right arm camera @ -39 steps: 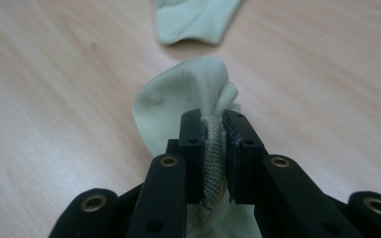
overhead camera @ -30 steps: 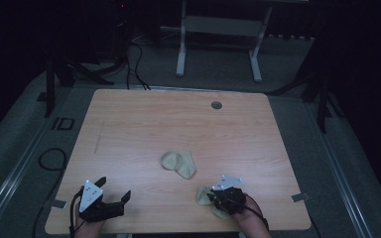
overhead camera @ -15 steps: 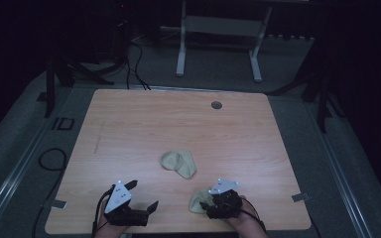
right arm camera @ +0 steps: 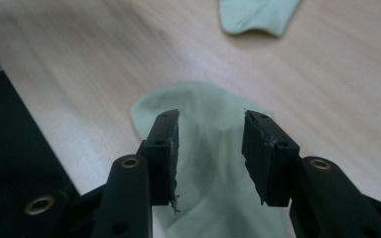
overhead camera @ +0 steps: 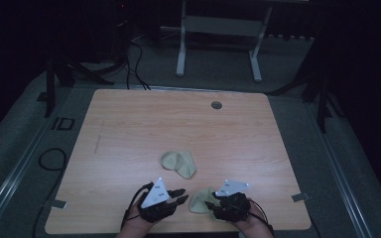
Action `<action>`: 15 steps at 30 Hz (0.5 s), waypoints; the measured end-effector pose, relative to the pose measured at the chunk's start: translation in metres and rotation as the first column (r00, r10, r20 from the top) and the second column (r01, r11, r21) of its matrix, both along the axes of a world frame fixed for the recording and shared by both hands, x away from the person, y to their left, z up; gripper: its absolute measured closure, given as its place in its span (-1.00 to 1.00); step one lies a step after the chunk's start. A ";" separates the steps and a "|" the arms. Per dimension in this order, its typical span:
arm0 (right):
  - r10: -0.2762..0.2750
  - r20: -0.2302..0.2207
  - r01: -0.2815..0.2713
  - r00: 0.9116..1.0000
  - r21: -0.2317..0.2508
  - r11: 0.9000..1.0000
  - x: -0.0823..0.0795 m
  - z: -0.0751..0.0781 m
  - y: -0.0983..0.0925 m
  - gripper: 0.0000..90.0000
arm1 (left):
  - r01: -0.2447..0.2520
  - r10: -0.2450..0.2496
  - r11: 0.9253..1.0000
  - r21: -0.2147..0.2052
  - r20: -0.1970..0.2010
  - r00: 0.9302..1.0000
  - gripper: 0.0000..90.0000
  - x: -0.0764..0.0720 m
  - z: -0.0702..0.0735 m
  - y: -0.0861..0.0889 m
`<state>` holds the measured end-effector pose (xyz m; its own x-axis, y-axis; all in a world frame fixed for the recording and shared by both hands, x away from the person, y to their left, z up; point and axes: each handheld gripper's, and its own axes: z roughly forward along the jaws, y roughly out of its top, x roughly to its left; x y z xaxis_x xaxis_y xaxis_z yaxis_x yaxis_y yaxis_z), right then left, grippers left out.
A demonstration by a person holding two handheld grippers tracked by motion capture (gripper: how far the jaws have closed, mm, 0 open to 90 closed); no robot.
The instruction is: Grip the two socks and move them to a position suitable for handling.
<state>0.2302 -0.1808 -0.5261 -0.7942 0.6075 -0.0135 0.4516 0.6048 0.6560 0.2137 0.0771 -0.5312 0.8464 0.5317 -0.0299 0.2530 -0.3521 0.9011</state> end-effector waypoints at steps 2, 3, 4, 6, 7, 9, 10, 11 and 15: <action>-0.008 -0.010 0.008 1.000 0.002 1.000 -0.001 -0.004 -0.001 0.27 | 0.063 -0.059 0.994 0.086 -0.051 0.997 0.83 0.008 -0.007 -0.023; -0.004 -0.017 0.004 1.000 0.007 1.000 -0.002 -0.006 -0.001 0.24 | 0.063 -0.059 0.994 0.086 -0.051 0.997 0.88 0.008 -0.007 -0.023; -0.004 -0.018 0.004 1.000 0.005 1.000 -0.003 -0.008 -0.002 0.23 | 0.100 -0.091 0.986 0.136 -0.072 0.993 0.92 0.011 -0.014 -0.037; -0.004 -0.021 0.004 1.000 0.002 1.000 -0.003 -0.010 -0.003 0.23 | 0.118 -0.104 0.978 0.172 -0.090 0.990 0.95 0.013 -0.017 -0.044; -0.004 -0.021 0.004 1.000 0.002 1.000 -0.003 -0.010 -0.003 0.23 | 0.118 -0.104 0.978 0.172 -0.090 0.990 0.97 0.013 -0.017 -0.044; 0.001 -0.040 -0.001 0.999 -0.005 1.000 -0.006 -0.017 -0.004 0.23 | 0.130 -0.109 0.962 0.240 -0.097 0.989 0.98 0.018 -0.027 -0.056; 0.001 -0.043 -0.001 0.999 -0.007 1.000 -0.007 -0.019 -0.004 0.23 | 0.128 -0.105 0.960 0.251 -0.102 0.989 0.98 0.019 -0.029 -0.057; -0.002 -0.046 0.001 0.999 -0.011 1.000 -0.007 -0.020 -0.004 0.23 | 0.135 -0.109 0.954 0.268 -0.110 0.988 0.98 0.021 -0.030 -0.058; 0.019 -0.070 -0.020 0.997 -0.019 1.000 -0.007 -0.025 -0.002 0.27 | 0.127 -0.095 0.943 0.308 -0.114 0.989 0.98 0.024 -0.038 -0.061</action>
